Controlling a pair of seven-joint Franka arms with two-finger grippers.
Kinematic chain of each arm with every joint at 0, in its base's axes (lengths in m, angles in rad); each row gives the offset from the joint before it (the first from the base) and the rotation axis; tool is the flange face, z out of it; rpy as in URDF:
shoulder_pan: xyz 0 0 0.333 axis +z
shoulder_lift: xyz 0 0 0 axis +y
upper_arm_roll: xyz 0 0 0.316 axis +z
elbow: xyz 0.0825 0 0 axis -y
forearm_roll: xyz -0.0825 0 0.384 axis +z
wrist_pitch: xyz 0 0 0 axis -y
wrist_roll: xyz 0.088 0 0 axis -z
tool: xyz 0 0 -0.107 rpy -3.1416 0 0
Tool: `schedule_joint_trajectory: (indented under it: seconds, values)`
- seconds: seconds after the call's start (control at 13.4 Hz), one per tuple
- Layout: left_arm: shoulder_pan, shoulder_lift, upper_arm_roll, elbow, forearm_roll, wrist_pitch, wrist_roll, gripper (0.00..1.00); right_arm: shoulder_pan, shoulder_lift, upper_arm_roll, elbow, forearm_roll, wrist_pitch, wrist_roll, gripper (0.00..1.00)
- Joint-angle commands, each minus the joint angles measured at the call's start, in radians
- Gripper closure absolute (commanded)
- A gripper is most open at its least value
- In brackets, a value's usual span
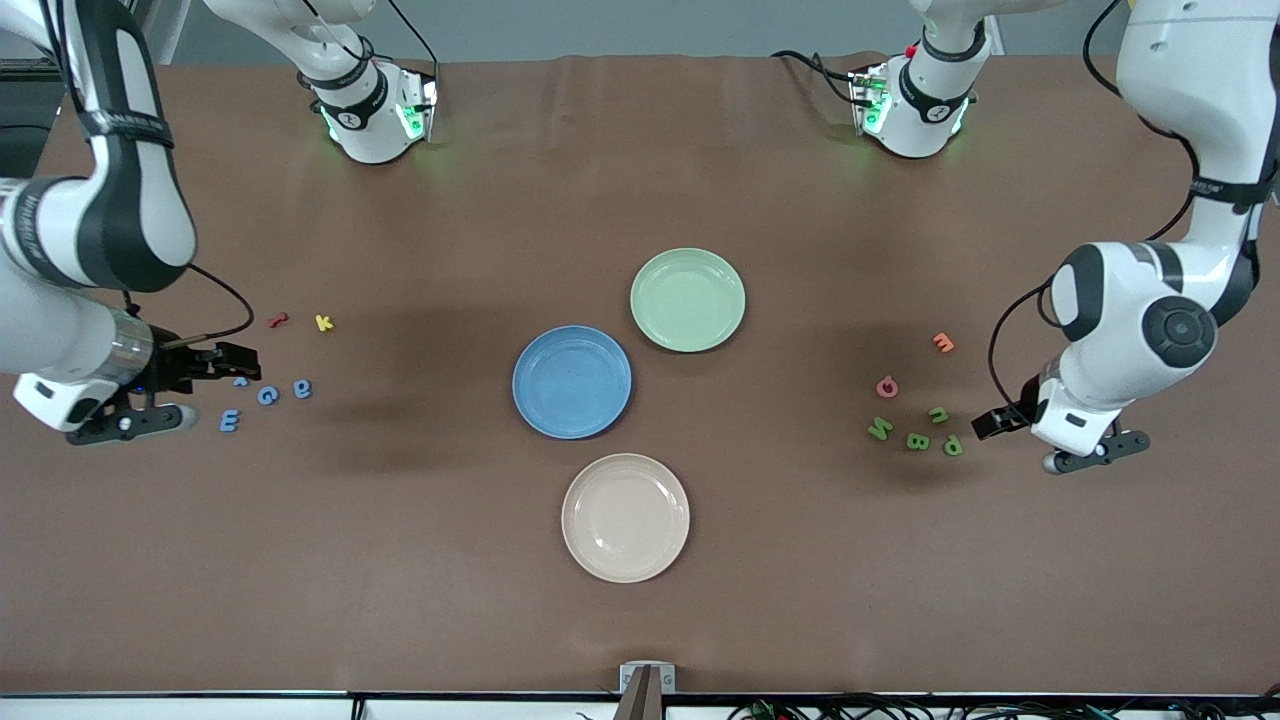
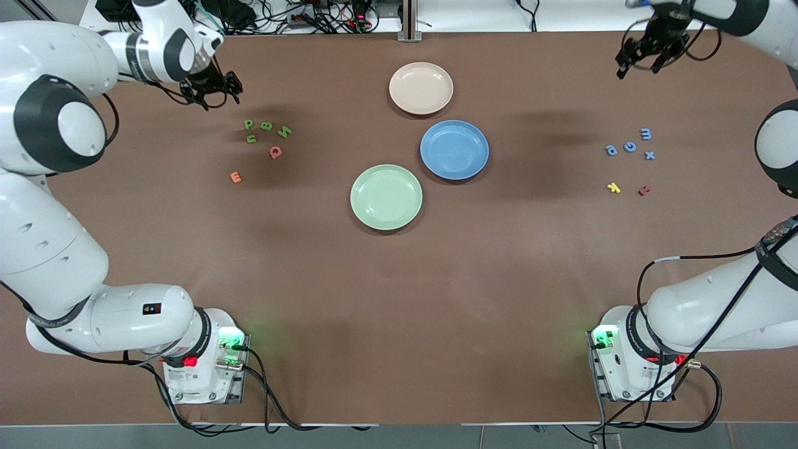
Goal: Sort letters by color into matching plates
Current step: 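Reach the left gripper to green letter p while the right gripper reaches blue a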
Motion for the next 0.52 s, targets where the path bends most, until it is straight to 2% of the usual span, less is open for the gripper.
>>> schedule_joint_trajectory:
  seconds: [0.0, 0.15, 0.3, 0.45]
  values:
    - [-0.012, 0.056, 0.000, 0.022, 0.012, 0.030, -0.029, 0.13, -0.031, -0.003, 0.002, -0.151, 0.005, 0.214, -0.080, 0.00]
    - [-0.016, 0.088, -0.002, 0.029, 0.012, 0.051, -0.029, 0.15, -0.036, -0.002, 0.002, -0.231, 0.005, 0.342, -0.080, 0.00]
    - [-0.018, 0.125, -0.002, 0.052, 0.013, 0.057, -0.029, 0.17, -0.037, 0.018, 0.002, -0.270, 0.005, 0.390, -0.078, 0.00]
    - [-0.018, 0.150, -0.002, 0.065, 0.012, 0.063, -0.029, 0.25, -0.039, 0.021, 0.002, -0.323, 0.007, 0.446, -0.077, 0.00]
